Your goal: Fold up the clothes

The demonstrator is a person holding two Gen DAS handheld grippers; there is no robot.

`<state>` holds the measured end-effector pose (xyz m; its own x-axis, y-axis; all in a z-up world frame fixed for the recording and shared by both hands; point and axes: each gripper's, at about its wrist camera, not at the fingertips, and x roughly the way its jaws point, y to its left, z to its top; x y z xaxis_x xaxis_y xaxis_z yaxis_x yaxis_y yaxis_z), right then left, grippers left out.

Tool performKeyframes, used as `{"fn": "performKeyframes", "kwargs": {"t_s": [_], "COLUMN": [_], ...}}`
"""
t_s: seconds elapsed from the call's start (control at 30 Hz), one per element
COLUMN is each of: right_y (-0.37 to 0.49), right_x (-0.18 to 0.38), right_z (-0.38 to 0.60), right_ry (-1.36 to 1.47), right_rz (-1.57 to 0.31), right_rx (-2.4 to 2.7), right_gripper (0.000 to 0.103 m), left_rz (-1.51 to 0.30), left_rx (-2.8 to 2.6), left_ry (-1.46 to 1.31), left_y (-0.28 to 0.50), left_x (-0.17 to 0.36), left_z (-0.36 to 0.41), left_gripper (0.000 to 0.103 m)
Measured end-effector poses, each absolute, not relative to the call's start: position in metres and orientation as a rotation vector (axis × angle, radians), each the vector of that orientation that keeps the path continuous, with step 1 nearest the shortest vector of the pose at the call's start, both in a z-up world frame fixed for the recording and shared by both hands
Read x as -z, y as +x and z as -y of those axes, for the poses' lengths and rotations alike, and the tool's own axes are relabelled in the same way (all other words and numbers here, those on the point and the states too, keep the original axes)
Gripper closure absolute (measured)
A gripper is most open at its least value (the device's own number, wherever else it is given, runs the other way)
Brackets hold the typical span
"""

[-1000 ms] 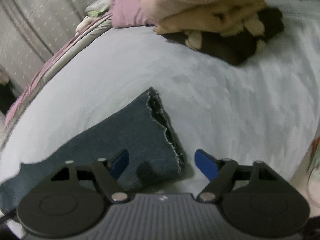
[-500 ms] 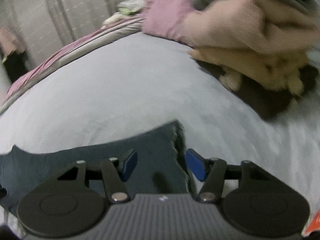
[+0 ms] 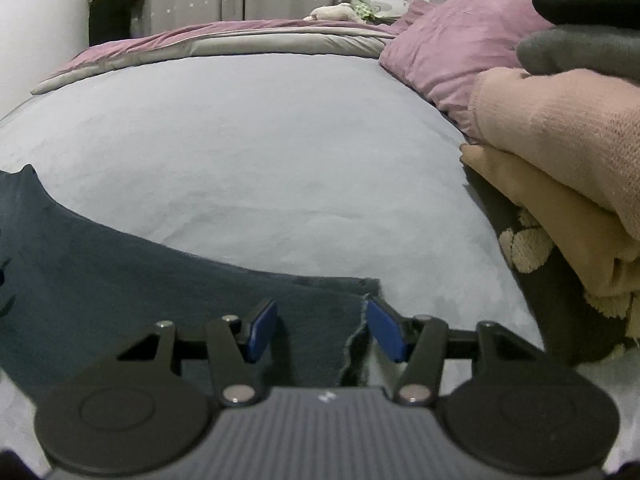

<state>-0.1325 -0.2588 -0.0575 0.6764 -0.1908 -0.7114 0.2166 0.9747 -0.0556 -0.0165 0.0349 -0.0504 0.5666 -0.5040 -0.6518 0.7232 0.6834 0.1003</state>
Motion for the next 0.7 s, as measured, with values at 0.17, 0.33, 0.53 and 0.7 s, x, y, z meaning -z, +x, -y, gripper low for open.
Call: {"fn": "performKeyframes", "kwargs": {"t_s": [0.17, 0.33, 0.53, 0.7], "right_y": [-0.13, -0.127, -0.126, -0.13], "right_x": [0.063, 0.071, 0.076, 0.077], "right_z": [0.269, 0.272, 0.281, 0.277], "right_ry": [0.02, 0.008, 0.037, -0.01], "right_rz": [-0.772, -0.77, -0.765, -0.747], "right_rx": [0.182, 0.139, 0.094, 0.094], "right_gripper": [0.054, 0.059, 0.061, 0.076], "left_rz": [-0.594, -0.57, -0.588, -0.616], "left_rx": [0.788, 0.821, 0.848, 0.869], "left_ry": [0.419, 0.403, 0.343, 0.313], "left_y": [-0.014, -0.003, 0.019, 0.028], "left_x": [0.05, 0.05, 0.059, 0.069], "left_z": [-0.002, 0.026, 0.049, 0.055], "left_gripper": [0.036, 0.036, 0.036, 0.039]}}
